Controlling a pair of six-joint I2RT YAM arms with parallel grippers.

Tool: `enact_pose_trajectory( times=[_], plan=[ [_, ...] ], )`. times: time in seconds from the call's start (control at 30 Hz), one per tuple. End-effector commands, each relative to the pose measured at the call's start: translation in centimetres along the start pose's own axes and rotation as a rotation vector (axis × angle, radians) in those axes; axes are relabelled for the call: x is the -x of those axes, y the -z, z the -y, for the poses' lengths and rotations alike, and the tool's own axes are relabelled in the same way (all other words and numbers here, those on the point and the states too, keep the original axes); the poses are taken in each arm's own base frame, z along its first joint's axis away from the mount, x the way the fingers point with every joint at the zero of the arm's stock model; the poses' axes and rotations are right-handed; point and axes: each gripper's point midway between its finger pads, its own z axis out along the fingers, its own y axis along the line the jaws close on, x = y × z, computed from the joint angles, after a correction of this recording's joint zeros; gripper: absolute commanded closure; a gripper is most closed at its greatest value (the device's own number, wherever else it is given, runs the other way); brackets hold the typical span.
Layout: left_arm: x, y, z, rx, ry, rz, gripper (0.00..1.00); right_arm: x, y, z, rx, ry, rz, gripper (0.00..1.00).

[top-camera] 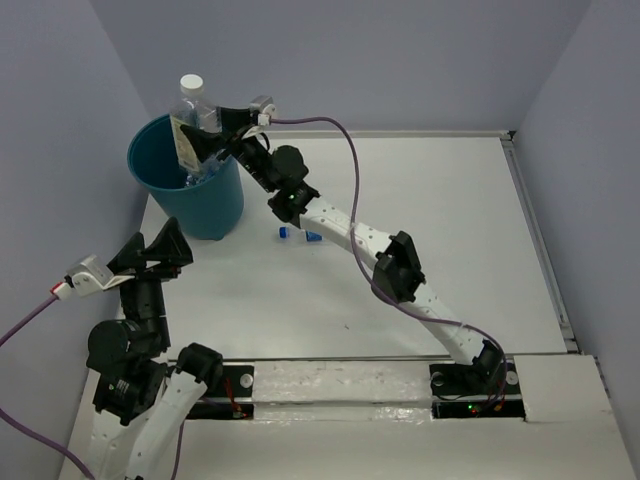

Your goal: Put the plastic bottles in the bin

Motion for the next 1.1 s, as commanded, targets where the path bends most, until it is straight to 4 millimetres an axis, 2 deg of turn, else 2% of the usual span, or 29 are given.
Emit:
enact_pose_trajectory(
  times=[0.0,0.03,0.07,0.13,0.17,0.3,0.33,0.4,0.43,0.5,0.53,0.63,0.67,0.7,0.73,0.77,0.8,0.87,0.9,0.93,0.97,1.0,1.03,1.07],
  plan=[
    [1.1,-0.1,0.7,-0.024,0.028,0.042,0.01,1.4,-0.4,-1.1,0.011,0.007,-0.022,0.14],
    [1.1,-0.2,0.7,-0.023,0.027,0.042,0.01,0.9,-0.4,-1.2,0.018,0.014,-0.058,0.1],
    [1.1,-0.3,0.7,-0.021,0.028,0.042,0.01,2.0,-0.6,-1.5,0.021,0.015,-0.053,0.07],
    [1.0,-0.5,0.8,-0.022,0.022,0.041,0.01,2.1,-0.6,-2.3,0.054,0.019,-0.085,0.03],
    [1.0,-0.5,0.8,-0.021,0.022,0.039,0.01,3.5,-0.9,-2.6,0.059,0.02,-0.08,0.02],
    [0.8,-0.6,0.8,-0.021,0.017,0.034,0.01,5.5,-1.1,-3.3,0.065,0.047,-0.142,0.0],
    [0.7,-0.6,0.8,-0.021,0.014,0.032,0.01,6.6,-1.3,-3.6,0.069,0.062,-0.136,0.0],
    [0.5,-0.8,0.8,-0.018,0.01,0.026,0.01,7.5,-1.3,-4.0,0.083,0.073,-0.147,0.0],
    [0.5,-0.8,0.8,-0.016,0.007,0.025,0.01,8.8,-1.4,-4.6,0.099,0.078,-0.148,0.0],
    [0.3,-0.9,0.8,-0.011,0.002,0.02,0.01,8.7,-1.1,-4.7,0.104,0.085,-0.172,0.0],
    [0.3,-1.0,0.6,-0.005,-0.001,0.021,0.01,9.4,-1.1,-4.8,0.1,0.09,-0.17,0.0],
    [0.3,-1.0,0.4,0.008,-0.007,0.024,0.01,8.6,-0.6,-4.0,0.069,0.119,-0.208,0.0],
    [0.3,-1.0,0.3,0.011,-0.01,0.023,0.01,9.6,-0.6,-3.7,0.051,0.14,-0.201,0.05],
    [0.2,-1.1,0.2,0.017,-0.014,0.022,0.01,8.1,0.1,-3.1,0.036,0.155,-0.244,0.07],
    [0.2,-1.1,0.3,0.016,-0.015,0.021,0.01,8.2,0.4,-2.8,0.019,0.169,-0.249,0.1],
    [0.2,-1.1,0.3,0.016,-0.016,0.02,0.01,8.1,0.8,-2.5,0.015,0.201,-0.261,0.19],
    [0.1,-1.1,0.3,0.013,-0.018,0.019,0.01,7.8,1.8,-1.5,0.003,0.244,-0.296,0.38],
    [0.2,-1.1,0.4,0.011,-0.017,0.019,0.01,7.2,3.4,-0.2,-0.027,0.344,-0.347,0.46],
    [0.1,-1.1,0.3,0.011,-0.02,0.016,0.01,9.1,4.0,0.1,-0.024,0.379,-0.346,0.5],
    [0.1,-1.1,0.3,0.008,-0.02,0.018,0.01,5.6,7.0,1.6,-0.016,0.407,-0.457,0.53],
    [0.2,-1.0,0.4,0.006,-0.018,0.02,0.01,5.2,8.3,2.7,0.024,0.432,-0.499,0.54],
    [0.2,-1.0,0.4,0.006,-0.014,0.021,0.01,5.8,9.9,3.3,0.038,0.433,-0.552,0.54],
    [0.4,-1.0,0.5,0.001,-0.014,0.024,0.01,3.8,12.4,3.9,0.093,0.41,-0.641,0.53],
    [0.3,-1.0,0.5,-0.002,-0.014,0.023,0.01,4.0,13.8,6.4,0.076,0.418,-0.686,0.47]
  ],
)
